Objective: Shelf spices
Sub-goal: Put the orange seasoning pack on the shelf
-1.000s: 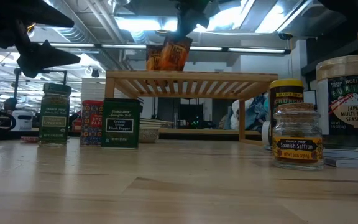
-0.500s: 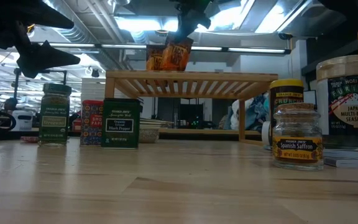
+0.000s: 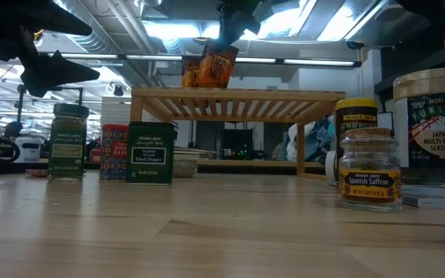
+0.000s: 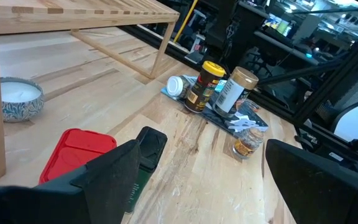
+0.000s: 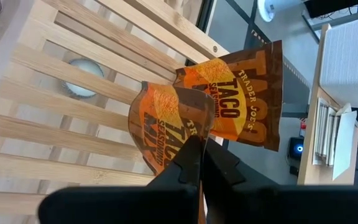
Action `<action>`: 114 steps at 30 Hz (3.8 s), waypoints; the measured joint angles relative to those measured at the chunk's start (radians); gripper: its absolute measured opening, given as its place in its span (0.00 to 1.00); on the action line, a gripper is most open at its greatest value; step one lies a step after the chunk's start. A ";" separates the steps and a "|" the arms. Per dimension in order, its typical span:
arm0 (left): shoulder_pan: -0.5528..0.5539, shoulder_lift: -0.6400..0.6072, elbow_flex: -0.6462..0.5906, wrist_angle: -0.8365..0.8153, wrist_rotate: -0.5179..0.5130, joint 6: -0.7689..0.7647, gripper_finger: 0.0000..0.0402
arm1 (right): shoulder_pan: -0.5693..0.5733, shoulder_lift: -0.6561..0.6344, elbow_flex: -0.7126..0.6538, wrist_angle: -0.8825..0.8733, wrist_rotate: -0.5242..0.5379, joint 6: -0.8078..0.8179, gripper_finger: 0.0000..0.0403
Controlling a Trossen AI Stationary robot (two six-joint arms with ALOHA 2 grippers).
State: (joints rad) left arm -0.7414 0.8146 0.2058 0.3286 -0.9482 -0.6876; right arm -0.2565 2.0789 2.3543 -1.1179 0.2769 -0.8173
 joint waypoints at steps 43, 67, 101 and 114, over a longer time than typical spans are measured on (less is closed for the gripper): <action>-0.003 0.000 0.000 -0.004 0.003 -0.074 0.85 | 0.001 0.000 0.000 0.001 0.027 0.001 0.04; -0.004 0.000 0.000 -0.005 0.003 -0.090 0.85 | 0.002 0.000 0.000 0.088 -0.008 0.001 0.04; -0.004 0.000 0.000 -0.005 0.003 -0.090 0.85 | -0.026 0.001 -0.010 -0.002 -0.111 0.019 0.04; -0.004 0.000 0.000 -0.006 0.003 -0.090 0.85 | -0.033 0.027 -0.010 0.022 -0.079 -0.048 0.04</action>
State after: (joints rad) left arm -0.7452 0.8145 0.2058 0.3222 -0.9447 -0.7780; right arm -0.2893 2.1063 2.3440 -1.0963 0.1982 -0.8657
